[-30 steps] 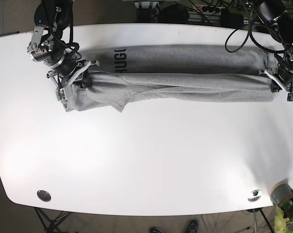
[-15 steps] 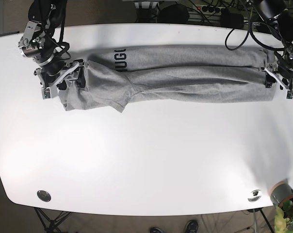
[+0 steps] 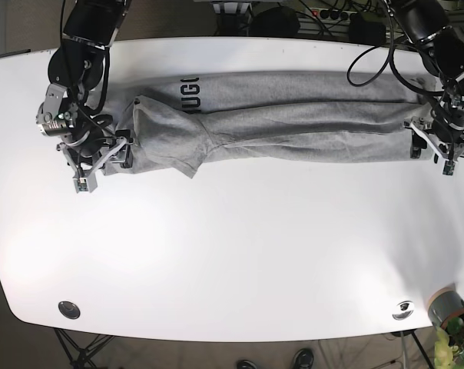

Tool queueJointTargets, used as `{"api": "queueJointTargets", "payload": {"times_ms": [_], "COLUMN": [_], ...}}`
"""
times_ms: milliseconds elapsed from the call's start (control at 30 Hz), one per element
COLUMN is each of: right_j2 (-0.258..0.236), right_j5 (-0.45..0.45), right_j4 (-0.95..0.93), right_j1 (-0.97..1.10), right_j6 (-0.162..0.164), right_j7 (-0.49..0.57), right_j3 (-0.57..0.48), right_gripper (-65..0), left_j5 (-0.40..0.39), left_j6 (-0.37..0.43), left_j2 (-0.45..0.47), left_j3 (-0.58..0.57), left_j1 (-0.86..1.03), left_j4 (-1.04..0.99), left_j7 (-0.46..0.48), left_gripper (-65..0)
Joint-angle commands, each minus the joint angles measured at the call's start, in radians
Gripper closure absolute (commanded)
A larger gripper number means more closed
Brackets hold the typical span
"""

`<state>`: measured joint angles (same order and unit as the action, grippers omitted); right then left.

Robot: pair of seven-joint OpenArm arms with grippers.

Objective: Fold the T-shirt properly
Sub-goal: 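Lay the folded edge down and adjust both grippers along the fold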

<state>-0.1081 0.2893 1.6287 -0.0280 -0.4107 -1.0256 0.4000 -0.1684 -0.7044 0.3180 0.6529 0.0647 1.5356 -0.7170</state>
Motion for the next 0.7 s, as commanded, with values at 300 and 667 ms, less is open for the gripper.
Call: {"api": "queueJointTargets", "payload": {"times_ms": [300, 667], "right_j2": [-0.017, -0.035], "right_j5": [0.006, 0.011], "right_j4": [-0.126, -0.123], "right_j1": [-0.059, -0.054], "right_j6": [0.0, -0.001], "right_j7": [0.123, 0.13], "right_j3": [0.015, 0.149], "right_gripper": [-16.3, -3.6], "left_j5": [-0.004, -0.004], "left_j6": [0.006, 0.006], "left_j2": [0.033, 0.06], "left_j3": [0.002, 0.002], "left_j1": [-0.006, -0.006], "left_j4": [-0.203, -0.287], "left_j7": [0.101, 0.121], "left_gripper": [-31.8, -31.8]}}
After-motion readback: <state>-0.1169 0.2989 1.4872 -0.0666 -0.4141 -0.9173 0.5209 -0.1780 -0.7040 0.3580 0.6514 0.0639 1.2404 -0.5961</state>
